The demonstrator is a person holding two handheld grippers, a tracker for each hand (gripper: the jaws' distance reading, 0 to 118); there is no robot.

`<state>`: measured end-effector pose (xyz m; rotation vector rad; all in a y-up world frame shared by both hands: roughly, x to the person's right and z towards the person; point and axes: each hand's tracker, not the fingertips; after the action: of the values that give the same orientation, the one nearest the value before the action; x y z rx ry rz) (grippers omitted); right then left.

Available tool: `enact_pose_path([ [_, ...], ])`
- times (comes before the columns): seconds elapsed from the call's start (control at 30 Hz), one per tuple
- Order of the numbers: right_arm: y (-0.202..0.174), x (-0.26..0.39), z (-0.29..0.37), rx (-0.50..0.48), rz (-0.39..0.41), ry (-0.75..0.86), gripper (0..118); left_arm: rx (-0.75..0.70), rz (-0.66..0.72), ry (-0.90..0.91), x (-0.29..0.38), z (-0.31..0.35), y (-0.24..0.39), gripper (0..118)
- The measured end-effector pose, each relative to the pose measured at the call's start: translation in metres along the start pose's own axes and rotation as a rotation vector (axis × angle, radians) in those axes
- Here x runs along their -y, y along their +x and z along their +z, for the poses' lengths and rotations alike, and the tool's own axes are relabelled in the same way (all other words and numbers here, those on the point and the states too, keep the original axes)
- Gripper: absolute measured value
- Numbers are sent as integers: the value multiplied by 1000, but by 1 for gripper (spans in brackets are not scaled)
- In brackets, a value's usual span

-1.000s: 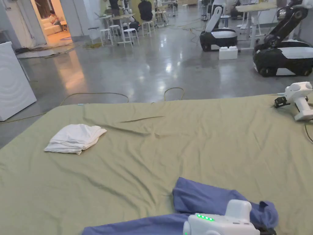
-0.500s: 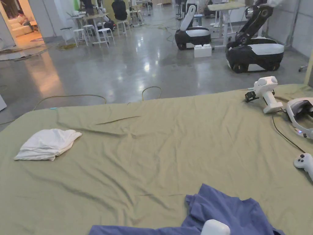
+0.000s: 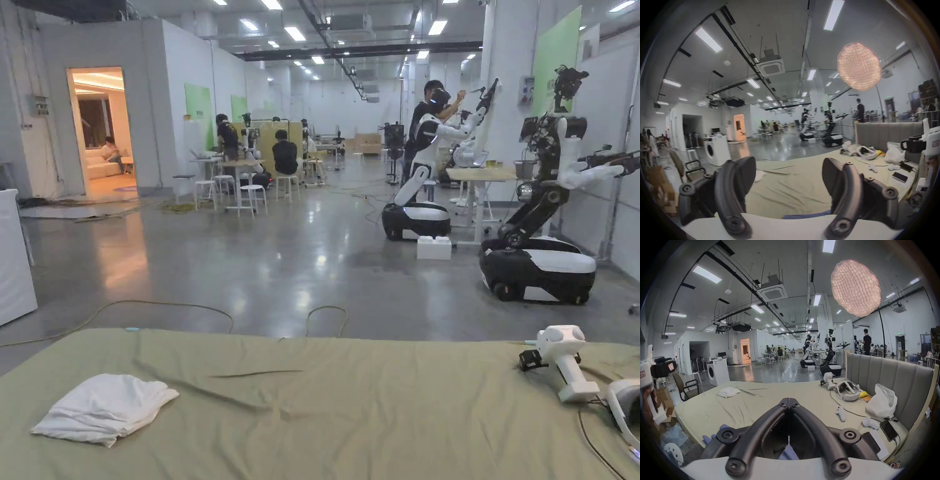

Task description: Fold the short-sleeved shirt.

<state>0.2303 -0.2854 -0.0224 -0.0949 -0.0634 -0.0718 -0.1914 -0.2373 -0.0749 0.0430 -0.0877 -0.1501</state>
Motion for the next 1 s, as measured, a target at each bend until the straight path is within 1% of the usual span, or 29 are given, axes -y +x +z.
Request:
enact_pose_path([
  [0.03, 0, -3, 1, 4, 9, -1, 0, -10, 14, -10, -4, 7, -5, 40],
  [0.07, 1, -6, 2, -8, 18, 7, 0, -29, 16, -11, -4, 8, -9, 7],
  [0.1, 1, -7, 3, -18, 23, 16, 0, -63, 19, -8, -5, 11, -11, 1],
  [0.13, 1, -8, 3, -21, 28, 30, 0, -96, 19, 4, -4, 16, -13, 0],
  [0.2, 2, -7, 0, -26, 29, 43, 0, -18, 66, 0, -6, 12, -15, 0],
  [0.23, 2, -8, -3, -33, 23, 34, 0, -33, 91, 2, -4, 10, -14, 0],
  [0.3, -1, -8, -6, -31, 17, 22, 0, -18, 123, -8, -2, 7, -15, 0],
  [0.37, -4, -8, -6, -16, 34, 27, 0, -21, 123, -24, -2, 1, -17, 0],
  [0.4, -6, -9, -5, -8, 49, 33, 0, 16, 132, -32, -1, 0, -17, 0],
  [0.43, -6, -9, -4, 5, 67, 42, 0, -3, 133, -24, -1, 0, -15, 0],
  [0.47, -5, -9, -4, -2, 72, 41, 0, 7, 136, -24, 0, -1, -19, 0],
  [0.6, -3, -9, -5, -1, 55, 34, 0, 36, 162, -36, 1, -6, -20, 0],
  [0.7, -2, -6, -7, 6, 47, 18, 0, 58, 123, -77, 5, -13, -18, 0],
  [0.77, -2, -1, -8, 5, 47, 9, 0, 32, 88, -78, 12, -16, -18, 0],
  [0.8, -1, 1, -9, 3, 45, 3, 0, 64, 70, -120, 16, -24, -19, 0],
  [0.83, 0, 4, -9, -7, 39, -6, 0, 98, 72, -184, 23, -35, -21, 1],
  [0.87, 1, 9, -11, -21, 23, -14, 0, 109, 68, -217, 33, -44, -22, 6],
  [0.9, 3, 13, -13, -36, 10, -23, 0, 115, 73, -227, 45, -52, -22, 22],
  [0.93, 5, 18, -16, -52, 0, -39, 0, 145, 83, -267, 60, -66, -24, 44],
  [0.97, 6, 23, -18, -45, 0, -54, 0, 199, 110, -368, 78, -85, -26, 66],
  [1.0, 7, 28, -20, -33, 4, -76, 0, 229, 139, -442, 91, -98, -25, 83],
])
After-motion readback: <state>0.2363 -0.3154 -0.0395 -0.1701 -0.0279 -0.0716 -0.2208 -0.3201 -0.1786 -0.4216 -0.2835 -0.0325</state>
